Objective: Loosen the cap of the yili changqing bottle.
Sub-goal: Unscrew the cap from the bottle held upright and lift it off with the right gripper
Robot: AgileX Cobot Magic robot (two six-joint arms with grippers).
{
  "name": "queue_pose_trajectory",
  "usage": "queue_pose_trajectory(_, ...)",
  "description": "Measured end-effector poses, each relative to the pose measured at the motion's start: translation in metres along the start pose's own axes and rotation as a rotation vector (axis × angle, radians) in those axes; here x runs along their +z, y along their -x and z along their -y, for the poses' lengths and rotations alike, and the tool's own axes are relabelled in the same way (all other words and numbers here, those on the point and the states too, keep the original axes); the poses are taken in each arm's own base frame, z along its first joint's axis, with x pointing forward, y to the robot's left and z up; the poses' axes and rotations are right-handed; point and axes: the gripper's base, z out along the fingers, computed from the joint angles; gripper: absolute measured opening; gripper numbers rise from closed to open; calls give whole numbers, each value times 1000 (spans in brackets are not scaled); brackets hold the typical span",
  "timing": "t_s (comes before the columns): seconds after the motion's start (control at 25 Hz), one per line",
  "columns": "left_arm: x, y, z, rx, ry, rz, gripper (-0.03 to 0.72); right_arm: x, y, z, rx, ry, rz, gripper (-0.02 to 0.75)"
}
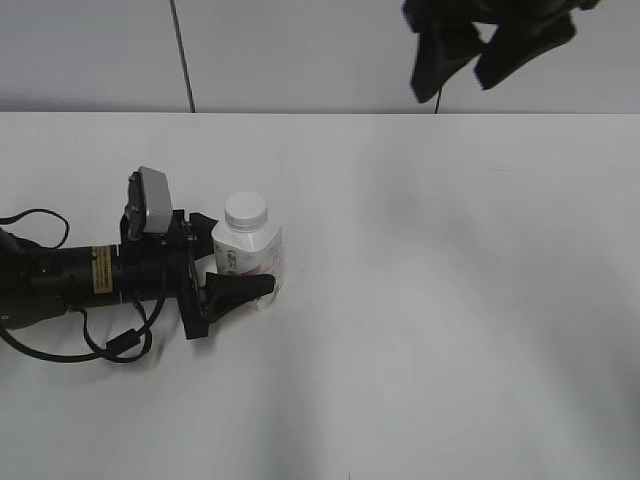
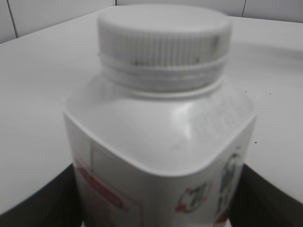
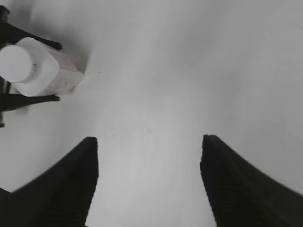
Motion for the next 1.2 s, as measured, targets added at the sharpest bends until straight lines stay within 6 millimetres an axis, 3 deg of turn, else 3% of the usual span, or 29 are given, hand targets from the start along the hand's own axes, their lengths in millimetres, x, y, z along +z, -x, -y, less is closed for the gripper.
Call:
queue_pose_trajectory(0.32, 0, 0, 0, 0, -1, 1, 503, 41, 21, -56, -67, 90, -42, 533)
queue_pose_trajectory(0.68, 0, 0, 0, 1, -3, 0, 503, 73, 36, -105, -149, 131, -42, 533)
queue_pose_trajectory(0.84, 0, 0, 0, 1, -3, 0, 503, 89, 35, -116, -137, 135, -68, 533)
queue_pose_trajectory(1.2, 0, 0, 0, 2, -5, 2, 503, 116, 34, -116, -102, 116, -120, 533)
